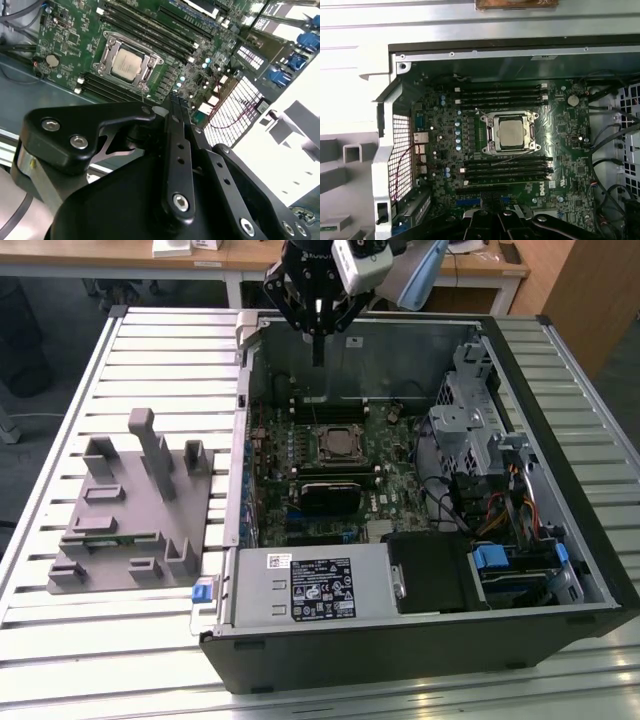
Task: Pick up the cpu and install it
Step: 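Install the first cpu locking lever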
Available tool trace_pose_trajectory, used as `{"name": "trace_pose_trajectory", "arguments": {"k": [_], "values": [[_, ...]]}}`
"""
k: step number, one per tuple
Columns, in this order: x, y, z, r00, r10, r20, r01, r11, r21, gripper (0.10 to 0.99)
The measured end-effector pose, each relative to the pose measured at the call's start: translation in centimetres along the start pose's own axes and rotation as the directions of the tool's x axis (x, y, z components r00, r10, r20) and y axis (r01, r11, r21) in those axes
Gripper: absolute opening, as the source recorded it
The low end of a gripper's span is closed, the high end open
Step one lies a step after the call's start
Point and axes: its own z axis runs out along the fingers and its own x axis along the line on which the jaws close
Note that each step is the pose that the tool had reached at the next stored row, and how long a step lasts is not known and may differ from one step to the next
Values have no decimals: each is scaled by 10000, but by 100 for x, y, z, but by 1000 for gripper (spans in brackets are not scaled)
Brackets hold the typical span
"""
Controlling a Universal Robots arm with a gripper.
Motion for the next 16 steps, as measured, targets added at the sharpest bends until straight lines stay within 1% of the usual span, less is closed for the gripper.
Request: {"name": "trace_pose_trajectory", "arguments": {"k": [5,16], "values": [[6,21,3,10000,0,0,0,10000,1,106],[39,38,9,10000,-1,-1,1,10000,1,106]]}}
